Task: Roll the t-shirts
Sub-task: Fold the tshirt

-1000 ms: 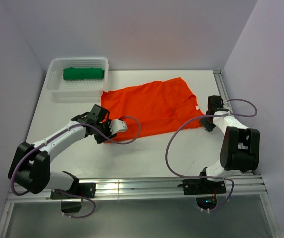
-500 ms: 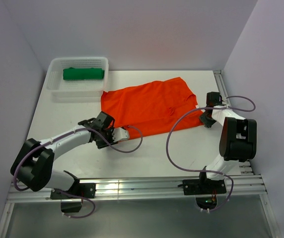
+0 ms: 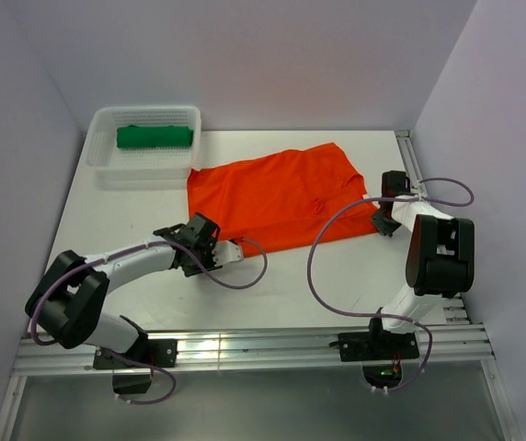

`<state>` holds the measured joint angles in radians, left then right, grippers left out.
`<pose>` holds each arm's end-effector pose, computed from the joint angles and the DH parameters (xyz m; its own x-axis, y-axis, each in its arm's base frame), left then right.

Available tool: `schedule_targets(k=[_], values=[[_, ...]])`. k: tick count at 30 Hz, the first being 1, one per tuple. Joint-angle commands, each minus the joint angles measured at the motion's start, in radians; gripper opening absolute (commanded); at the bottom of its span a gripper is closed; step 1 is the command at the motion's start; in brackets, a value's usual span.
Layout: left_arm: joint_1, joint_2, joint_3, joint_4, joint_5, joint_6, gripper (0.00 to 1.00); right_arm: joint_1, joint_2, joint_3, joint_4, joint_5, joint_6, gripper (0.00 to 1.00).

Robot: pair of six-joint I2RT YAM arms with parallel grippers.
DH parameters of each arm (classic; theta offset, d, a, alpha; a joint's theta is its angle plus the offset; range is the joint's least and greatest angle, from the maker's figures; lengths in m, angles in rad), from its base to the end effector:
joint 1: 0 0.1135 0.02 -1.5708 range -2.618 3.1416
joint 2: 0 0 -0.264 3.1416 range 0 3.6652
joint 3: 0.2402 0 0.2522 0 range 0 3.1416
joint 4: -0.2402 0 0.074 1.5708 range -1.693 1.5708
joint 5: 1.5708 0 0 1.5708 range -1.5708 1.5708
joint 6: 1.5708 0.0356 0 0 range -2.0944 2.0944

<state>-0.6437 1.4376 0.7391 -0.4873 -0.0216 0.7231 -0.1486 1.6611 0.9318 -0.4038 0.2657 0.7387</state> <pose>0.2022 -0.1508 0.1620 -0.1631 0.9494 -0.2683 0.9356 0.2352 0.2635 0.3075 -0.0555 0.1598 -0.4920 0.7306 -0.4735 0.7901 0.6031 0.1096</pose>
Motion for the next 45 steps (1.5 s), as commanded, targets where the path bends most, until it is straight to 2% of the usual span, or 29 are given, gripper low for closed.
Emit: schedule_targets(k=[1, 7, 10, 13, 15, 17, 25, 28, 35, 41, 42, 43, 44, 45], values=[[-0.008, 0.007, -0.001, 0.059, -0.035, -0.025, 0.39, -0.009, -0.009, 0.041, 0.016, 0.038, -0.005, 0.21], [-0.027, 0.038, -0.004, 0.115, -0.075, -0.057, 0.36, -0.012, -0.001, 0.055, 0.019, 0.020, -0.015, 0.08], [-0.043, 0.061, -0.010, 0.131, -0.095, -0.076, 0.27, -0.012, 0.006, 0.065, 0.011, 0.015, -0.016, 0.00], [-0.065, 0.087, -0.026, 0.133, -0.121, -0.077, 0.15, -0.012, -0.014, 0.056, -0.003, 0.026, -0.009, 0.00], [-0.076, 0.086, -0.036, 0.130, -0.121, -0.076, 0.02, -0.012, -0.033, 0.033, -0.018, 0.033, -0.004, 0.00], [-0.080, 0.072, -0.046, 0.112, -0.115, -0.073, 0.00, -0.012, -0.072, -0.004, -0.026, 0.041, 0.004, 0.00], [-0.082, -0.064, -0.063, -0.028, -0.008, -0.019, 0.00, -0.012, -0.289, -0.154, -0.093, 0.035, 0.028, 0.00], [-0.080, -0.123, -0.073, -0.062, -0.008, -0.001, 0.00, -0.011, -0.363, -0.180, -0.098, 0.030, 0.019, 0.00], [-0.082, -0.199, -0.076, -0.184, 0.069, -0.002, 0.00, -0.009, -0.422, -0.251, -0.159, 0.010, 0.056, 0.00], [-0.086, -0.281, -0.075, -0.296, 0.120, 0.022, 0.00, -0.006, -0.533, -0.280, -0.300, 0.050, 0.116, 0.00], [-0.088, -0.296, -0.072, -0.315, 0.126, 0.025, 0.01, -0.006, -0.578, -0.268, -0.363, 0.102, 0.132, 0.03], [-0.088, -0.302, -0.072, -0.324, 0.130, 0.025, 0.04, -0.006, -0.601, -0.261, -0.392, 0.116, 0.169, 0.12], [-0.088, -0.310, -0.075, -0.341, 0.134, 0.025, 0.14, -0.005, -0.627, -0.264, -0.391, 0.109, 0.145, 0.21], [-0.089, -0.321, -0.075, -0.346, 0.143, 0.027, 0.39, -0.003, -0.664, -0.264, -0.383, 0.101, 0.136, 0.35]])
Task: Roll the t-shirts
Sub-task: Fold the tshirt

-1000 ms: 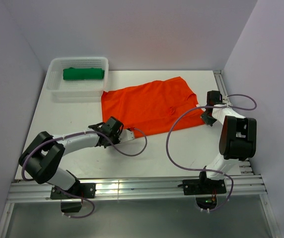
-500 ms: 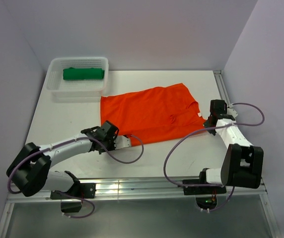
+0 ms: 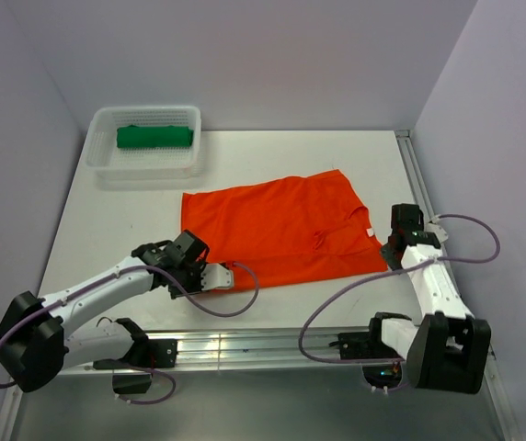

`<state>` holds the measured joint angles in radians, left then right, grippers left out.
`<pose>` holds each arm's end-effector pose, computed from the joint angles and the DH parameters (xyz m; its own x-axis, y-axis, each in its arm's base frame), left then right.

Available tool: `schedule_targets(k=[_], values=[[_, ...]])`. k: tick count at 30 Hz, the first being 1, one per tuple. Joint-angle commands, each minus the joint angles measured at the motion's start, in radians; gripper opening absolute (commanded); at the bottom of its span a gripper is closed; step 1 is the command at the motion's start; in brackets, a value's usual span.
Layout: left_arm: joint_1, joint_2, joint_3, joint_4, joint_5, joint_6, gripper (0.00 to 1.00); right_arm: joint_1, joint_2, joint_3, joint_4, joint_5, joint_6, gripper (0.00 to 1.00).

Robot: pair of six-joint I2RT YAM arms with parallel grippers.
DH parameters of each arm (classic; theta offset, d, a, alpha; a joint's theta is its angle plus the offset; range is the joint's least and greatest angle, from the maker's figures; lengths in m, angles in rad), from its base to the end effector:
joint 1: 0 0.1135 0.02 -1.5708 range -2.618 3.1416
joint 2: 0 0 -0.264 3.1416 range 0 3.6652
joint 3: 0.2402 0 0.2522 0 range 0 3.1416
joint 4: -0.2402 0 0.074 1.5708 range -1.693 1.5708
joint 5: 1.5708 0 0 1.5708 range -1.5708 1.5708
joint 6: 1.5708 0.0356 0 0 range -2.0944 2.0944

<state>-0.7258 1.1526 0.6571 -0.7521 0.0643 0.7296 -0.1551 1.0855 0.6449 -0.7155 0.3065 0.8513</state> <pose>0.1418 -0.1289 0.1872 -0.0770 0.9577 -0.2774 0.9779 0.1268 0.1663 0.1836 -0.0396 0.1980 -0.3948 0.7875 -0.4732 0.8563 0.5020 0.1211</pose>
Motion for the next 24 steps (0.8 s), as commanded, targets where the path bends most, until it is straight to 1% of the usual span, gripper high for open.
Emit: schedule_targets(k=[1, 3, 4, 7, 8, 9, 10, 11, 12, 13, 14, 15, 16, 17, 18, 19, 20, 21, 22, 23, 24], values=[[-0.007, -0.040, 0.009, -0.087, 0.058, 0.022, 0.48, 0.003, -0.098, 0.027, -0.078, 0.062, 0.016, 0.39], [-0.007, -0.069, 0.022, -0.108, 0.081, 0.028, 0.66, 0.003, -0.095, 0.056, -0.102, 0.059, 0.003, 0.41], [-0.007, -0.077, 0.030, -0.119, 0.089, 0.030, 0.71, 0.003, -0.088, 0.068, -0.119, 0.081, 0.015, 0.41], [-0.007, -0.100, 0.079, -0.162, 0.086, 0.030, 0.72, 0.006, -0.081, 0.111, -0.136, 0.095, -0.011, 0.41], [-0.006, -0.106, 0.091, -0.168, 0.074, 0.033, 0.72, 0.006, -0.084, 0.125, -0.127, 0.079, -0.036, 0.41], [-0.006, -0.122, 0.116, -0.170, 0.060, 0.031, 0.72, 0.008, -0.102, 0.149, -0.086, 0.060, -0.059, 0.40], [-0.006, -0.128, 0.131, -0.167, 0.036, 0.034, 0.72, 0.008, -0.111, 0.160, -0.052, 0.036, -0.122, 0.40], [0.002, -0.132, 0.166, -0.161, 0.032, 0.040, 0.72, 0.008, -0.133, 0.168, 0.037, -0.040, -0.162, 0.40], [0.011, -0.129, 0.189, -0.144, 0.031, 0.040, 0.72, 0.009, -0.136, 0.192, 0.066, -0.072, -0.178, 0.41], [0.019, -0.125, 0.214, -0.126, 0.040, 0.033, 0.72, 0.009, -0.133, 0.203, 0.112, -0.123, -0.248, 0.42], [0.046, -0.116, 0.264, -0.104, 0.054, 0.025, 0.72, 0.009, -0.121, 0.216, 0.158, -0.212, -0.270, 0.44], [0.066, -0.085, 0.291, -0.083, 0.066, 0.011, 0.72, 0.012, -0.066, 0.273, 0.177, -0.227, -0.268, 0.46], [0.084, -0.064, 0.318, -0.028, 0.081, -0.004, 0.73, 0.014, -0.030, 0.304, 0.192, -0.268, -0.300, 0.46], [0.132, -0.038, 0.343, -0.001, 0.112, -0.048, 0.73, 0.018, 0.008, 0.329, 0.215, -0.295, -0.319, 0.46], [0.155, 0.022, 0.392, 0.037, 0.115, -0.080, 0.73, 0.031, 0.093, 0.398, 0.226, -0.285, -0.320, 0.46], [0.175, 0.057, 0.415, 0.098, 0.118, -0.148, 0.73, 0.052, 0.138, 0.429, 0.238, -0.285, -0.339, 0.47], [0.216, 0.093, 0.465, 0.129, 0.114, -0.185, 0.72, 0.067, 0.180, 0.459, 0.254, -0.279, -0.351, 0.47], [0.238, 0.169, 0.495, 0.143, 0.126, -0.215, 0.72, 0.080, 0.265, 0.526, 0.258, -0.239, -0.353, 0.47], [0.258, 0.206, 0.524, 0.167, 0.132, -0.273, 0.71, 0.106, 0.305, 0.557, 0.266, -0.236, -0.365, 0.47], [0.297, 0.243, 0.574, 0.174, 0.140, -0.301, 0.70, 0.117, 0.379, 0.585, 0.277, -0.236, -0.374, 0.48], [0.314, 0.306, 0.594, 0.177, 0.155, -0.318, 0.70, 0.124, 0.414, 0.643, 0.287, -0.241, -0.385, 0.54]])
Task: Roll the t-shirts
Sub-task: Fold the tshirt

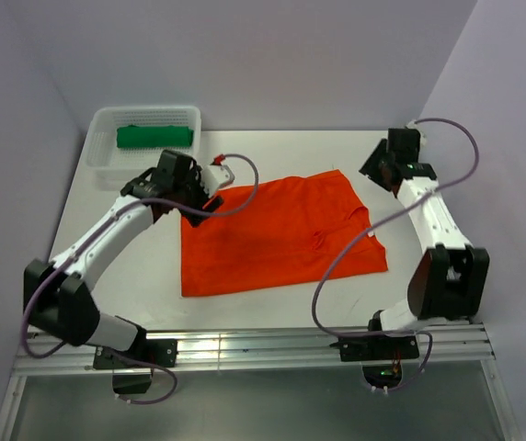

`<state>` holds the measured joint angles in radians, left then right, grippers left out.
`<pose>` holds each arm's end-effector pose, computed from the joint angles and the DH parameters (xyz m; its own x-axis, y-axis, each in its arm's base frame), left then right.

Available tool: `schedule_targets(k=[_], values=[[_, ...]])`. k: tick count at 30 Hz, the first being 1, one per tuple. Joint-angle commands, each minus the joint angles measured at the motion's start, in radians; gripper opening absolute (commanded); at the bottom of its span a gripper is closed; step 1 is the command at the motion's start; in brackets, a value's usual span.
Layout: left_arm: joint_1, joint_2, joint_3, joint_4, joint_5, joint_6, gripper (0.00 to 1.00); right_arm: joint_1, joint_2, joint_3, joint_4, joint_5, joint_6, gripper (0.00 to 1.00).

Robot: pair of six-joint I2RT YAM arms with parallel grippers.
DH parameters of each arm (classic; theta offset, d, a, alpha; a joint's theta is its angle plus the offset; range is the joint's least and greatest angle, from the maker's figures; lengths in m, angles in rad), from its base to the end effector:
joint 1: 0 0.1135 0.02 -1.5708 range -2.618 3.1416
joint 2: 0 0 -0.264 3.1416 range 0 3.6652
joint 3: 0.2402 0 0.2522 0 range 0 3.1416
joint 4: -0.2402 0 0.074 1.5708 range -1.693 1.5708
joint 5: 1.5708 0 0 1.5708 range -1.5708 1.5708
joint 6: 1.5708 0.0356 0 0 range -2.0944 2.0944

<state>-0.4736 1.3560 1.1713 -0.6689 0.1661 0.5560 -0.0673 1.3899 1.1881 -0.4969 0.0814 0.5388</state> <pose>0.2530 -0.1363 0.3032 -0.2812 0.7290 -0.6240 0.8182 0.5220 0.2411 0.3075 -0.0236 0.3125 -0.4846 0.5452 -0.6840 0.4402 0.8278 0.3480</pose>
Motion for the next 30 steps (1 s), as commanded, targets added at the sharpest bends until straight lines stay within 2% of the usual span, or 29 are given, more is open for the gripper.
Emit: schedule_targets(k=[1, 4, 11, 17, 22, 26, 30], values=[[0.075, 0.135, 0.100, 0.100, 0.041, -0.160, 0.70, 0.040, 0.148, 0.131, 0.072, -0.041, -0.085, 0.58], [0.098, 0.251, 0.155, 0.135, -0.089, -0.209, 0.67, 0.047, 0.296, 0.249, 0.081, -0.051, -0.123, 0.61], [0.159, 0.368, 0.180, 0.224, -0.155, -0.263, 0.65, 0.047, 0.670, 0.606, 0.003, -0.063, -0.171, 0.55], [0.170, 0.480, 0.195, 0.279, -0.162, -0.280, 0.62, 0.047, 0.865, 0.836, -0.103, -0.106, -0.276, 0.52], [0.196, 0.509, 0.188, 0.293, -0.162, -0.277, 0.62, 0.047, 0.926, 0.884, -0.140, -0.153, -0.341, 0.51], [0.223, 0.538, 0.217, 0.308, -0.154, -0.289, 0.62, 0.047, 0.899, 0.785, -0.077, -0.157, -0.362, 0.50], [0.228, 0.610, 0.293, 0.304, -0.143, -0.286, 0.62, 0.044, 0.905, 0.778, -0.072, -0.178, -0.362, 0.50]])
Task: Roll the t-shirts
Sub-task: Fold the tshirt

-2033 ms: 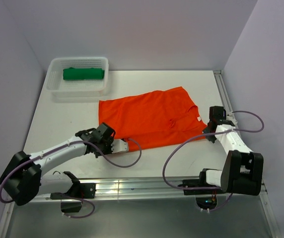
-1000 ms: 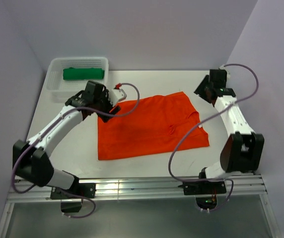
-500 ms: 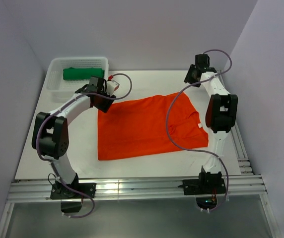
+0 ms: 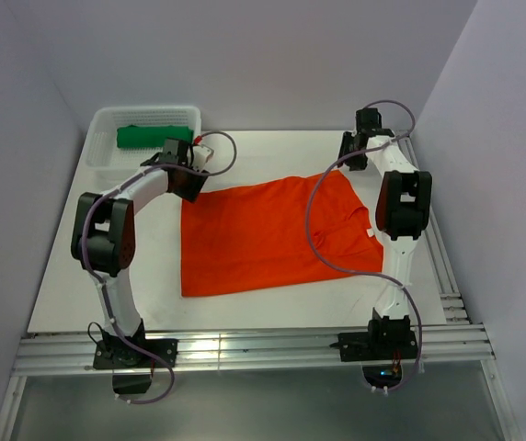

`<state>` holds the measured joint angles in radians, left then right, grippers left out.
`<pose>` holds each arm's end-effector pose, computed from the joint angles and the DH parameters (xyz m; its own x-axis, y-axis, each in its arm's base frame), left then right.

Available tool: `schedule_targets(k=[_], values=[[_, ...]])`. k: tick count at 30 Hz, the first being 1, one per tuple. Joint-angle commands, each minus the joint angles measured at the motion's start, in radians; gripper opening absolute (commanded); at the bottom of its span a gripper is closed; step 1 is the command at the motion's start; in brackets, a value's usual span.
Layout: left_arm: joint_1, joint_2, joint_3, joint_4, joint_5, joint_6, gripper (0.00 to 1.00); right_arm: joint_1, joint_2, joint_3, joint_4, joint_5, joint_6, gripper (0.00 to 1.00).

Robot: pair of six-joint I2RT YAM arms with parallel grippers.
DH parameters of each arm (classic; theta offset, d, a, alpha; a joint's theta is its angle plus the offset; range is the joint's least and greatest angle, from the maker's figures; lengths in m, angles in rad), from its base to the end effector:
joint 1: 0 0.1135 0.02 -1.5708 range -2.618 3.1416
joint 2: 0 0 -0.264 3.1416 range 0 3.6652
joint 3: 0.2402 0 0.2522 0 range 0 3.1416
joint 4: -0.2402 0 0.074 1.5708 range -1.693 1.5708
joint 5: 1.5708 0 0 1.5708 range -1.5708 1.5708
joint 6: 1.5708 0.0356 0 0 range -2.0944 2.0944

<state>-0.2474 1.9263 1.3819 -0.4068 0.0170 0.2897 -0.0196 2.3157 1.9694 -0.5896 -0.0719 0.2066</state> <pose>0.4033 -0.1025 0.1962 -0.6837 0.4673 -0.5605 0.4693 0.8697 0.1526 0.5146 -0.0075 0.1927 -0.7926 0.2202 -0.5686 0.1426 0.9736 0.1783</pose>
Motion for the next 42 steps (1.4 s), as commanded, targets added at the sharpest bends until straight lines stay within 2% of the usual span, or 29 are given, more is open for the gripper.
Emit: schedule_targets(k=[1, 6, 13, 20, 23, 30, 34, 39, 42], values=[[0.003, 0.057, 0.104, 0.033, 0.011, -0.020, 0.61, -0.003, -0.018, -0.001, 0.020, -0.031, -0.030, 0.50], [0.031, 0.143, 0.241, 0.017, 0.041, -0.050, 0.62, -0.003, -0.050, -0.050, 0.056, -0.043, -0.027, 0.50], [0.075, 0.244, 0.414, -0.029, -0.011, -0.096, 0.62, -0.003, -0.053, -0.041, 0.048, -0.062, -0.039, 0.50], [0.149, 0.293, 0.473, -0.053, 0.018, -0.093, 0.61, -0.002, -0.032, -0.001, 0.019, -0.080, -0.049, 0.49], [0.155, 0.261, 0.430, -0.066, 0.099, -0.072, 0.61, -0.002, -0.033, -0.013, 0.025, -0.098, -0.061, 0.49], [0.139, 0.085, 0.197, -0.043, 0.213, -0.032, 0.61, -0.002, -0.044, -0.043, 0.010, -0.111, -0.062, 0.45], [0.112, -0.027, 0.091, -0.015, 0.196, -0.021, 0.62, -0.002, -0.053, -0.067, 0.034, -0.106, -0.059, 0.45], [0.099, -0.075, 0.019, 0.010, 0.164, -0.038, 0.64, -0.002, -0.027, -0.038, 0.011, -0.088, -0.062, 0.49], [0.100, -0.053, 0.000, 0.014, 0.153, -0.049, 0.63, 0.000, -0.024, -0.040, 0.013, -0.091, -0.062, 0.40]])
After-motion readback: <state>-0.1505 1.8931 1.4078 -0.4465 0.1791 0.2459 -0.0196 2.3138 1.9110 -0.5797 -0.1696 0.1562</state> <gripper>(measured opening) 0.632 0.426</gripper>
